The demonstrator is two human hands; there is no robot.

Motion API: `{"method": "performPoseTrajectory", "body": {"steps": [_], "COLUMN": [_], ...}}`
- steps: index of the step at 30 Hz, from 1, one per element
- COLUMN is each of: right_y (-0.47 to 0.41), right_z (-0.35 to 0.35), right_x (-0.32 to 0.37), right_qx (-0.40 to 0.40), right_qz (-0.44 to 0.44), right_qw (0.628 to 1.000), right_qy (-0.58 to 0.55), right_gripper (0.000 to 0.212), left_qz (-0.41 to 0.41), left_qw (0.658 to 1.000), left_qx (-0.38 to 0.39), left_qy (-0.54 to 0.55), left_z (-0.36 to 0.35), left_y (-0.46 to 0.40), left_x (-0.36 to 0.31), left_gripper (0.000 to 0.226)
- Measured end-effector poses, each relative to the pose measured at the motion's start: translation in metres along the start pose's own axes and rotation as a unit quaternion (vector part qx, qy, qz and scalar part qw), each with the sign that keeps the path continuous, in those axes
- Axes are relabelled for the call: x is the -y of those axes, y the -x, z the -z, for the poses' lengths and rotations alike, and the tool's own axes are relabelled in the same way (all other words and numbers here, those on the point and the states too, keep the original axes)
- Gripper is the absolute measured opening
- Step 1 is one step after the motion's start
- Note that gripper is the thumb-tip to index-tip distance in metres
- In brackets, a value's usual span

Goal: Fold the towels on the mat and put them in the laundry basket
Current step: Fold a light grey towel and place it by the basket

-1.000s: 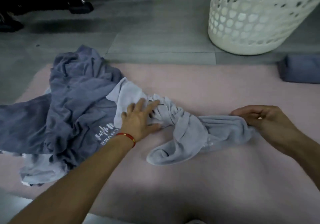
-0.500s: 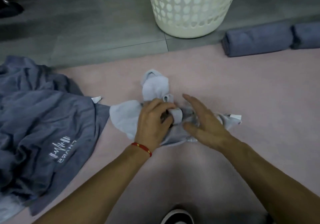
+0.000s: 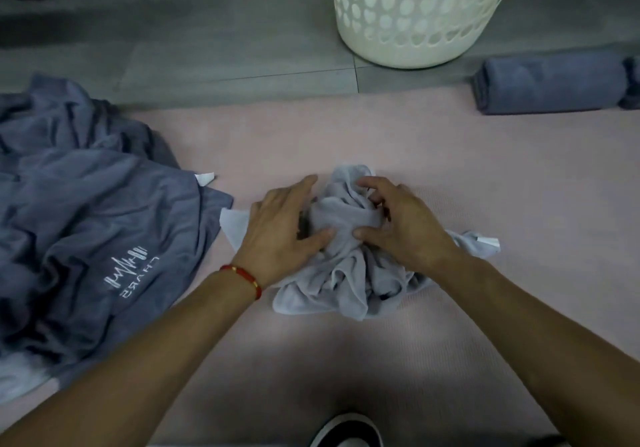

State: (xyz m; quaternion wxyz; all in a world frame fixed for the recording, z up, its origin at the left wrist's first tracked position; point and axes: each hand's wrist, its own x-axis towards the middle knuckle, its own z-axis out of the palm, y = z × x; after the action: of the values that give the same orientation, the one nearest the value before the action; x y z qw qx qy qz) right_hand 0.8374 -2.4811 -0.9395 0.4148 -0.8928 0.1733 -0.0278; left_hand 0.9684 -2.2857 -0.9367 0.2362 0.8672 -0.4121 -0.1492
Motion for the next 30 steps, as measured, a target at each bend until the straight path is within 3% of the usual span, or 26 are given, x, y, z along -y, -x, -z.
{"method": "performPoseTrajectory", "body": {"steps": [2, 5, 8, 11, 14, 16, 21, 23, 26, 30], "right_y": [-0.001, -0.012, -0.026, -0.039, -0.043, -0.046, -0.048, -0.042, -0.035, -0.033], "right_z": [0.015, 0.061, 0.114, 0.164, 0.208, 0.230, 0.261, 0.270, 0.270, 0.247], "right_x": [0.002, 0.014, 0.038, 0.067, 0.088, 0.096, 0.078, 0.063, 0.045, 0.019], "right_qx": [-0.038, -0.071, -0.034, 0.000, 0.017, -0.003, -0.050, -0.069, -0.081, 0.039], "right_qz": [0.100, 0.145, 0.140, 0.069, 0.063, 0.075, 0.092, 0.096, 0.097, 0.085], "right_qw": [0.989, 0.967, 0.967, 0.989, 0.988, 0.979, 0.936, 0.944, 0.975, 0.980], "right_qy": [0.102, 0.198, 0.210, 0.133, 0.138, 0.188, 0.336, 0.309, 0.183, 0.177], "right_gripper": [0.052, 0.042, 0.048, 0.035, 0.023, 0.022, 0.047, 0.042, 0.015, 0.029], "left_qz": [-0.030, -0.095, -0.158, -0.179, -0.173, -0.164, -0.129, -0.106, -0.050, 0.027], "left_qw": [0.998, 0.993, 0.977, 0.964, 0.963, 0.969, 0.977, 0.982, 0.988, 0.970], "left_qx": [0.020, -0.051, -0.122, -0.180, -0.192, -0.168, -0.104, -0.059, 0.066, 0.208], "left_qy": [-0.046, -0.040, -0.076, -0.082, -0.076, -0.079, -0.131, -0.148, -0.133, -0.121], "left_z": [0.005, 0.033, 0.079, 0.129, 0.169, 0.185, 0.179, 0.162, 0.128, 0.075], "left_y": [-0.016, -0.040, -0.071, -0.102, -0.123, -0.132, -0.132, -0.127, -0.118, -0.105], "left_x": [-0.003, -0.015, -0.027, -0.048, -0.077, -0.096, -0.111, -0.102, -0.085, -0.071], "left_gripper": [0.050, 0.022, 0.019, 0.021, 0.024, 0.022, 0.021, 0.017, 0.016, 0.061]}}
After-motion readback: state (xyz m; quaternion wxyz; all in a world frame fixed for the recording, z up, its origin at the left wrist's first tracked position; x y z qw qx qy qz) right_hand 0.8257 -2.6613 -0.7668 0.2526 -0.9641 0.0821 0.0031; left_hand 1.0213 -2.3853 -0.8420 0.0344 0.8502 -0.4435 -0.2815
